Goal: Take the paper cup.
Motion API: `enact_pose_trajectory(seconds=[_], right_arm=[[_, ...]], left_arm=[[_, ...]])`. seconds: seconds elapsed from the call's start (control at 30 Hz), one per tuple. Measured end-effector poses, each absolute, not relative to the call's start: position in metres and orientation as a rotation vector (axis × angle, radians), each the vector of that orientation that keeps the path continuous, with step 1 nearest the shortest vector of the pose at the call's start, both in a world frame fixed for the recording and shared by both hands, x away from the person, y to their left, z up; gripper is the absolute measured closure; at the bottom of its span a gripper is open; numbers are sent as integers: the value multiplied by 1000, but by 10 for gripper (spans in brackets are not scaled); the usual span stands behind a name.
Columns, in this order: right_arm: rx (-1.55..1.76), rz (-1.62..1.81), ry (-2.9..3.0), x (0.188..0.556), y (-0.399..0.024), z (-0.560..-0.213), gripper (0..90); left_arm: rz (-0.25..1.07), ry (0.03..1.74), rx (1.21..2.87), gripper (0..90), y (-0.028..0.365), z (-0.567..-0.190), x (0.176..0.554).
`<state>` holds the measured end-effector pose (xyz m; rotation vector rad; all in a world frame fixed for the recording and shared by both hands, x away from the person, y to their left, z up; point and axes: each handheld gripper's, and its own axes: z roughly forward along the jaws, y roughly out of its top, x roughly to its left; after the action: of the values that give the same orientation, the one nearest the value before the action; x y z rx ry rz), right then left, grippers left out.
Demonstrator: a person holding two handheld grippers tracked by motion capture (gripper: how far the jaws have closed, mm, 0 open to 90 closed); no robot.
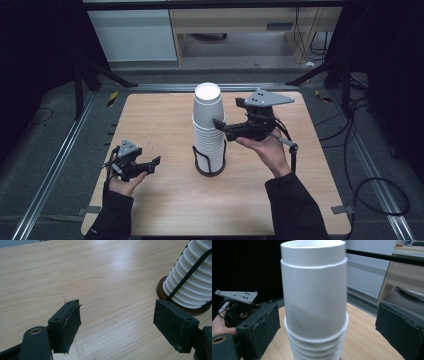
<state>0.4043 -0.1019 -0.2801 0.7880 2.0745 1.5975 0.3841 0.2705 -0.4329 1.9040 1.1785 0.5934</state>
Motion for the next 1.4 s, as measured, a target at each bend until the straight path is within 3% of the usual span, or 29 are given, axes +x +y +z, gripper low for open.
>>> enact_pose_trajectory(seconds=[0.5, 0.7, 0.83, 1.4], right_arm=[[790, 1602, 2105, 430, -63, -291, 46], [811, 1599, 2116, 436, -59, -296, 52], [787, 1586, 2114, 434, -53, -297, 112], [747, 1601, 2101, 432, -55, -290, 138]], left_arm=[[588, 1171, 1904, 211, 268, -433, 384], [587, 1167, 1904, 211, 268, -433, 384], [588, 1166, 1911, 211, 267, -433, 384], [586, 1167, 1920, 209, 266, -434, 384]])
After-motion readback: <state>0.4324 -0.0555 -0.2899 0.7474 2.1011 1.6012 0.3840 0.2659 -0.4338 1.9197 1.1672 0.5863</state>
